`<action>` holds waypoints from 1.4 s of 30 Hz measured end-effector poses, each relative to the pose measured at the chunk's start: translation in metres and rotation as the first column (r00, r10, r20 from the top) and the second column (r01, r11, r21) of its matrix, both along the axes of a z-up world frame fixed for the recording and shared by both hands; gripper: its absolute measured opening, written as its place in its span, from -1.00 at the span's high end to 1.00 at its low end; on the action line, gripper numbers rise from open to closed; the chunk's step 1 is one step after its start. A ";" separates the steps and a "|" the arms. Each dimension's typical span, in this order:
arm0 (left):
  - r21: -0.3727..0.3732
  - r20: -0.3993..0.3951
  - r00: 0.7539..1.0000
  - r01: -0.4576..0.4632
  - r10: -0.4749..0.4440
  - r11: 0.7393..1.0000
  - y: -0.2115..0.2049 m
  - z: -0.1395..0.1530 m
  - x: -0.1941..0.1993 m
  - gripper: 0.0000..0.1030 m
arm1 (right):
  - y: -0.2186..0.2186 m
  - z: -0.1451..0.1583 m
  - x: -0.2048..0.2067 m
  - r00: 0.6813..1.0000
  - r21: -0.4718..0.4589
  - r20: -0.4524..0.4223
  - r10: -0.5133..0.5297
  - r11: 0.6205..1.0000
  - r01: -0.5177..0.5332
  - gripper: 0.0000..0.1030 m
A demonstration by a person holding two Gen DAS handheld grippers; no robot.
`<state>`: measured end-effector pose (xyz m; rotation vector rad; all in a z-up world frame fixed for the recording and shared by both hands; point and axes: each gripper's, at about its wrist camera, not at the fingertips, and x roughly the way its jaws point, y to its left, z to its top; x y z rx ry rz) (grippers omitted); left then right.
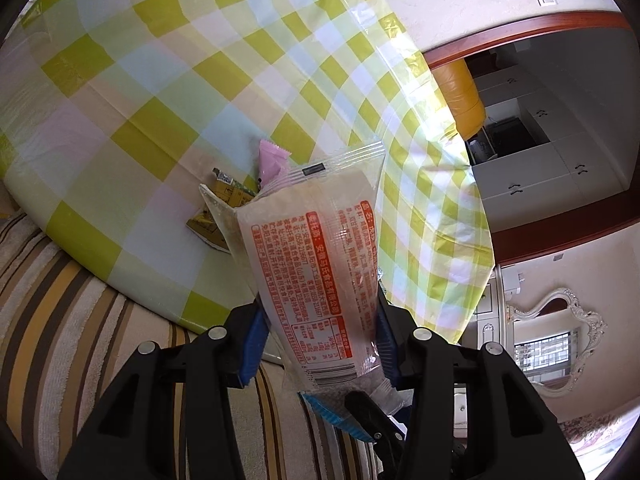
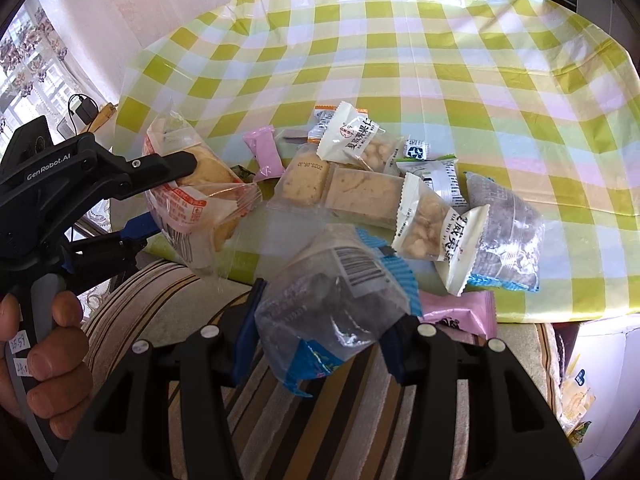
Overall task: Organize snacks
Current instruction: 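Carry both bags over the white box and open both tools to release them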
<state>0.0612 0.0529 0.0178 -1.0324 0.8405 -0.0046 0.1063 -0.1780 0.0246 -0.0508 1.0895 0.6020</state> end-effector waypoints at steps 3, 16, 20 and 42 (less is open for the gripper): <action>0.006 0.008 1.000 0.002 -0.002 1.000 -0.001 0.003 -0.001 0.11 | -0.005 0.006 -0.001 1.000 0.008 0.012 -0.011 1.000 0.011 0.00; 0.054 0.070 0.994 0.082 -0.085 0.995 -0.029 0.025 0.004 0.11 | -0.047 0.033 0.006 0.991 0.021 0.082 -0.110 0.994 0.109 0.00; 0.063 0.075 0.985 0.149 -0.153 0.987 -0.053 0.028 0.013 0.11 | -0.073 0.034 0.011 0.980 0.000 0.095 -0.173 0.985 0.174 0.00; 0.185 0.033 0.781 0.608 -0.623 0.772 -0.244 0.017 0.057 0.11 | -0.225 0.009 0.011 0.866 -0.149 0.113 -0.488 0.853 0.500 0.00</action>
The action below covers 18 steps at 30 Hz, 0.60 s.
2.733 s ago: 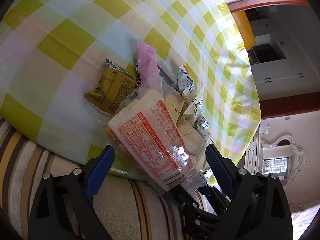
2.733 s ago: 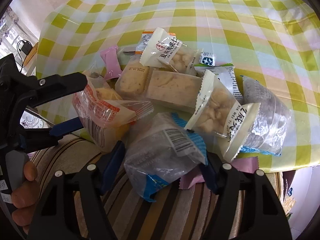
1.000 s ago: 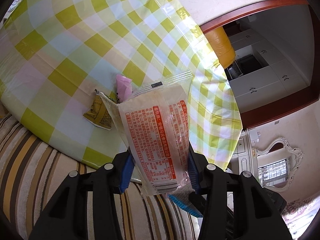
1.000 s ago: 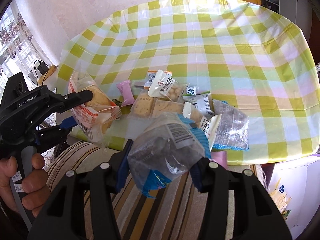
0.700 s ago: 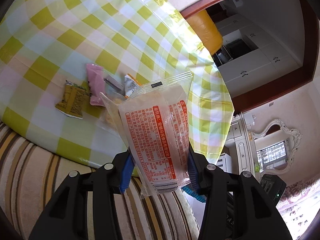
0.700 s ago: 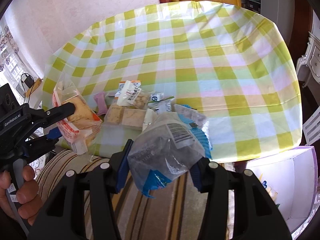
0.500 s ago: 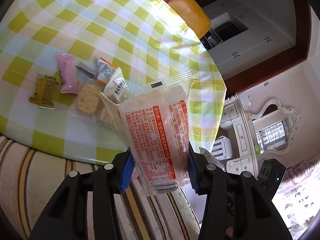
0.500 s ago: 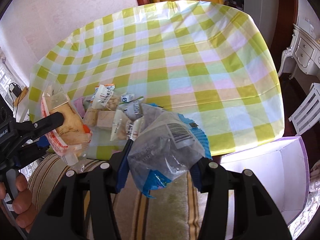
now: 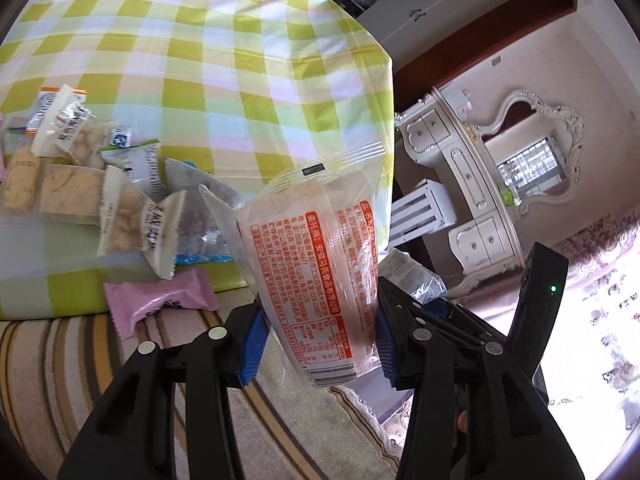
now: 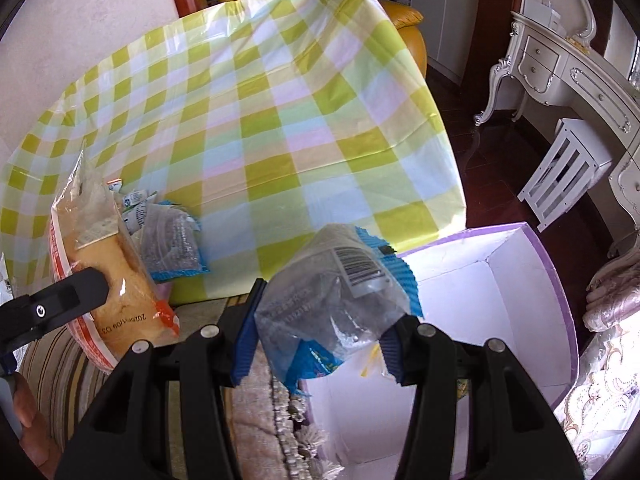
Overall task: Organize snacks
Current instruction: 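Carry both bags over the white box and open both tools to release them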
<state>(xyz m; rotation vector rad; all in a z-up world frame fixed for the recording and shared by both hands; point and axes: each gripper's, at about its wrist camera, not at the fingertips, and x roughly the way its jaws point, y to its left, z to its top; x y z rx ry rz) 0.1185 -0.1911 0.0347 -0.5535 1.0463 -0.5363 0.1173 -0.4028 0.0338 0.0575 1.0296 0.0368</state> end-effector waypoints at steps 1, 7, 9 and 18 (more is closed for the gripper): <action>0.007 0.000 1.000 0.018 -0.018 1.000 -0.009 -0.001 0.000 0.11 | -0.007 -0.002 -0.001 1.000 -0.004 -0.004 -0.017 1.000 0.017 0.00; 0.018 -0.012 0.995 0.095 -0.095 0.995 -0.042 -0.010 0.005 0.12 | -0.039 -0.014 -0.004 0.995 -0.014 -0.021 -0.099 0.995 0.099 0.00; 0.016 -0.024 0.994 0.106 -0.105 0.994 -0.047 -0.014 0.007 0.12 | -0.047 -0.017 -0.005 0.993 -0.018 -0.021 -0.120 0.993 0.120 0.00; 0.011 -0.063 0.976 0.208 -0.207 0.978 -0.088 -0.029 0.016 0.13 | -0.082 -0.034 -0.012 0.980 -0.033 -0.047 -0.194 0.981 0.193 0.00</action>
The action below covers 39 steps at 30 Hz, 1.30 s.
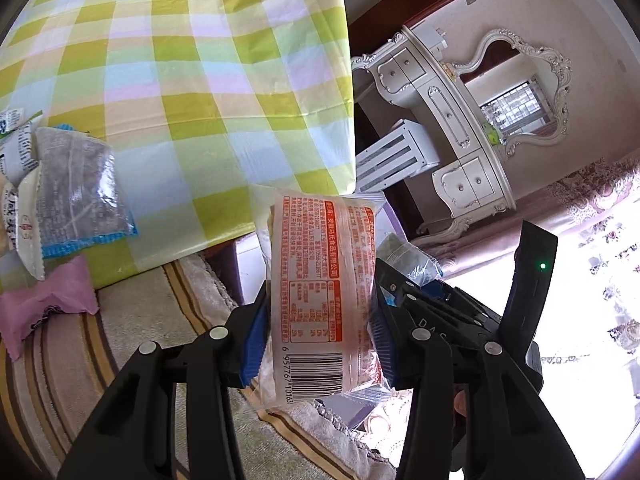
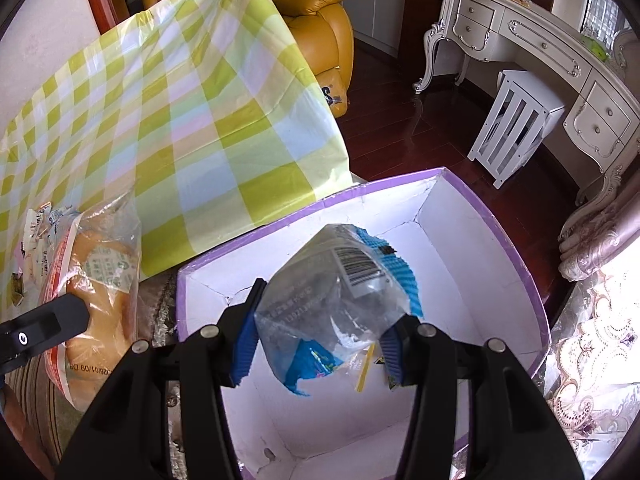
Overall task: Organize snacks
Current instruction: 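Carry both bags over the white box and open both tools to release them, then move both open tools back to the remaining snacks on the tablecloth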
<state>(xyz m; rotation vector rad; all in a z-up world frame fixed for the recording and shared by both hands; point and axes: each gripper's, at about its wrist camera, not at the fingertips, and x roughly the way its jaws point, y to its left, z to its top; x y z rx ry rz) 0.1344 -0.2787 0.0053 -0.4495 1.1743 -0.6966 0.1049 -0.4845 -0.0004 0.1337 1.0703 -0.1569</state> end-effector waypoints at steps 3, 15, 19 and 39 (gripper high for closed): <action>0.026 -0.014 1.000 0.026 -0.026 0.999 -0.014 -0.005 0.002 0.13 | -0.007 -0.009 -0.001 1.000 0.005 -0.018 -0.014 1.000 0.014 0.00; 0.061 -0.017 0.997 0.075 -0.074 0.995 -0.034 -0.011 0.002 -0.21 | -0.019 -0.027 -0.003 0.997 0.009 -0.053 -0.061 0.998 0.062 -0.13; 0.045 0.002 0.998 0.058 -0.059 0.997 -0.028 -0.006 0.001 -0.45 | -0.017 -0.022 -0.001 0.997 -0.008 -0.041 -0.068 0.998 0.068 -0.44; 0.243 0.352 0.934 -0.149 0.056 0.959 0.039 0.046 -0.015 -0.63 | 0.059 0.008 0.011 0.997 0.062 0.037 0.067 0.996 -0.069 -0.50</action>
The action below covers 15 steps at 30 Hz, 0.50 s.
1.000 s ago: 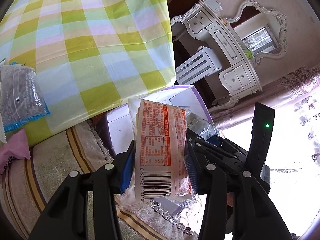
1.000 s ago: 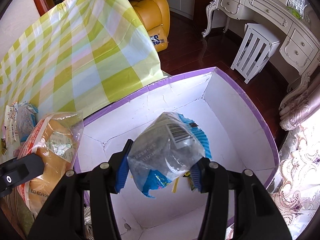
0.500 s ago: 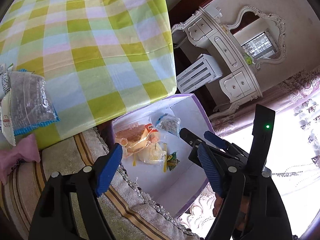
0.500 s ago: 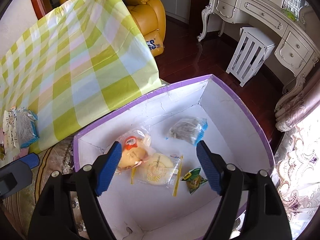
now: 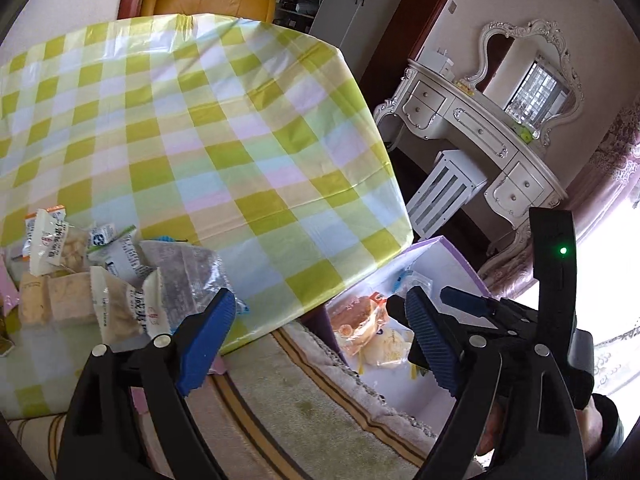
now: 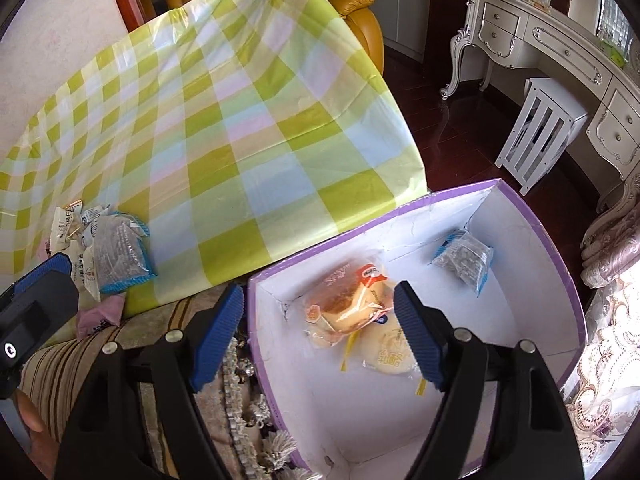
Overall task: Organize snacks
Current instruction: 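Move both open tools back to the remaining snacks on the tablecloth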
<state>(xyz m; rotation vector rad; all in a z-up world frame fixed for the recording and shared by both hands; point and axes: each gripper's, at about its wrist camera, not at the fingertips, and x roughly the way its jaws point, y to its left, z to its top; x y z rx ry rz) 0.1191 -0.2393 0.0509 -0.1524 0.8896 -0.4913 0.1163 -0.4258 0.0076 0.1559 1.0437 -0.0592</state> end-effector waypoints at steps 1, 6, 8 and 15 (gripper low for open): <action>0.006 -0.001 1.000 -0.007 0.007 1.000 0.005 0.000 0.000 -0.63 | 0.005 0.001 0.001 1.000 0.000 0.000 0.011 1.000 -0.011 -0.50; 0.036 0.028 0.998 -0.062 0.061 0.997 0.034 0.004 -0.005 -0.63 | 0.024 0.004 0.003 0.999 0.009 0.002 0.052 0.999 -0.052 -0.50; 0.050 0.046 0.995 -0.087 0.084 0.995 0.044 0.006 -0.007 -0.63 | 0.031 0.006 0.004 0.998 -0.004 0.001 0.067 0.998 -0.067 -0.50; 0.011 0.032 0.986 -0.161 0.161 0.987 0.081 0.004 -0.013 -0.63 | 0.053 0.009 0.004 0.992 -0.007 0.011 0.127 0.992 -0.127 -0.50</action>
